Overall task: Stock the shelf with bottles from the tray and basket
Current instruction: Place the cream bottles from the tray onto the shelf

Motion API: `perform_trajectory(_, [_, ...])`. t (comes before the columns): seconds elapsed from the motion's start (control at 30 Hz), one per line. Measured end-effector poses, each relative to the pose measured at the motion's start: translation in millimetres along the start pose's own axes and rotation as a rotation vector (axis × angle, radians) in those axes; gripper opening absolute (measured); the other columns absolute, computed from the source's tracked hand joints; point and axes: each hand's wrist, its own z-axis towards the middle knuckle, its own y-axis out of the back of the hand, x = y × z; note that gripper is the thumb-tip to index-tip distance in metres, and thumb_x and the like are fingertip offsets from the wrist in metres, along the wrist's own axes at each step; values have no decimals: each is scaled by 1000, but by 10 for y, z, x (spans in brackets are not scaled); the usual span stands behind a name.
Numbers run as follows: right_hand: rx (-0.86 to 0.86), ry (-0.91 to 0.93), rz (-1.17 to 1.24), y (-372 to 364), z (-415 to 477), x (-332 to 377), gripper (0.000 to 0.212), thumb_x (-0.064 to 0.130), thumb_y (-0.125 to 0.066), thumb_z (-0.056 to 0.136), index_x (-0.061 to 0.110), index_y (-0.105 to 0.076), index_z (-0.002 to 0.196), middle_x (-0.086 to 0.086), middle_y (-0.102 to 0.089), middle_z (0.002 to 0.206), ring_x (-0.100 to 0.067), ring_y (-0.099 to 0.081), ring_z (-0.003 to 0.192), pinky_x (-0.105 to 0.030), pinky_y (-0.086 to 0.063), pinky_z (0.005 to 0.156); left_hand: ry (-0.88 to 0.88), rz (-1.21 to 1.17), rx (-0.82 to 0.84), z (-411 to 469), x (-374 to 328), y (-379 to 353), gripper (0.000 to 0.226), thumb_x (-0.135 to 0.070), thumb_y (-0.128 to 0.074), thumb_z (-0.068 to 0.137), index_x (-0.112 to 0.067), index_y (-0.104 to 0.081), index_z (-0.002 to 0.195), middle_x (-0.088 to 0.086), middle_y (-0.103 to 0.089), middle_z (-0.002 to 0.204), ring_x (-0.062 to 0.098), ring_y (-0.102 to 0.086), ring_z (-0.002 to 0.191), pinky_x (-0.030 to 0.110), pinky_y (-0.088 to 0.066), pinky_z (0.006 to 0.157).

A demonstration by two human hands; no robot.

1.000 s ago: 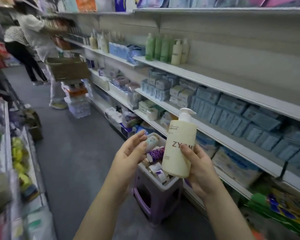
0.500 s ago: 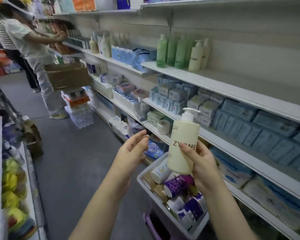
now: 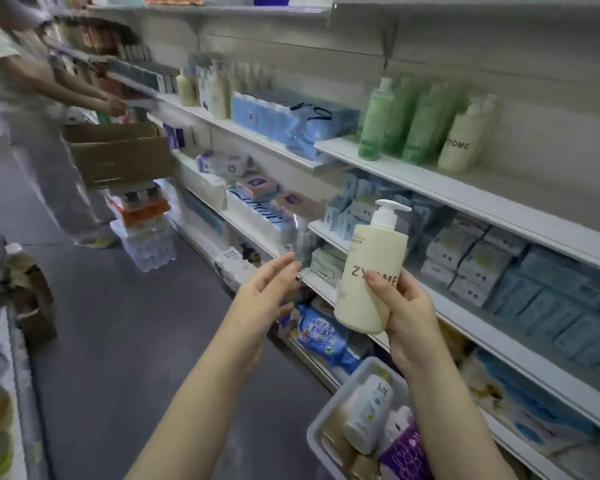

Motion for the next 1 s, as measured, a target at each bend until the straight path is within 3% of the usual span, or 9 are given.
perform_trajectory(0.07, [-50,24,2,-236,200,-57,59,28,-78,59,12,-62,114,-6,-75,100,-20,-73,87,-33,-59,66,16,17,78,376,-71,196,28,-36,-59,91,-34,-64,118,-12,-70,114,12,-64,109,32,-50,92])
perform_trajectory(0.17, [-132,49,-42,-515,501,-123,58,29,-79,65,17,-62,119,-3,-74,105,-24,-71,96,-42,-59,76,29,15,169,908,-200,433,27,-37,-59,90,-34,-64,117,-12,-71,111,12,-63,110,31,-49,92])
perform_trajectory(0.23, [-187,91,-49,-669,696,-124,76,42,-90,52,21,-62,120,-3,-73,110,-25,-70,100,-47,-58,81,24,13,225,1234,-291,514,26,-35,-58,92,-34,-64,117,-12,-69,115,11,-63,111,29,-48,90])
perform_trajectory(0.3, [-252,124,-43,-764,873,-83,87,47,-92,44,20,-62,121,-2,-73,110,-22,-70,98,-43,-59,77,32,23,283,1523,-368,519,28,-36,-58,92,-34,-63,120,-12,-68,119,12,-61,114,30,-48,90])
perform_trajectory(0.43, [-327,205,-16,-714,1177,99,51,26,-75,65,17,-63,114,2,-75,99,-17,-71,89,-30,-58,66,6,50,396,1989,-506,296,21,-34,-55,95,-36,-62,115,-11,-66,120,11,-61,113,31,-49,93])
perform_trajectory(0.57, [-420,271,-35,-533,1481,266,60,34,-80,59,17,-64,113,-1,-75,103,-18,-71,92,-32,-59,71,-39,54,497,2388,-570,-105,19,-33,-53,97,-39,-60,113,-11,-64,123,9,-59,114,32,-49,95])
perform_trajectory(0.7, [-513,341,-52,-256,1874,411,40,24,-71,70,20,-64,110,2,-75,98,-13,-70,88,-29,-59,71,-79,74,596,2790,-603,-576,19,-35,-52,98,-42,-56,115,-15,-60,127,5,-56,118,28,-47,95])
perform_trajectory(0.87, [-566,402,-132,108,2470,640,40,27,-71,71,24,-63,110,7,-75,99,-9,-70,91,-24,-57,68,-137,87,654,3297,-632,-1178,40,-37,-53,97,-36,-49,136,-17,-53,136,-4,-50,121,26,-42,104])
perform_trajectory(1.0, [-590,412,-264,352,2819,775,54,32,-73,70,24,-60,122,8,-72,109,-6,-69,96,-20,-55,68,-150,100,695,3576,-553,-1543,53,-43,-52,96,-37,-37,146,-18,-40,147,0,-40,132,15,-38,89])
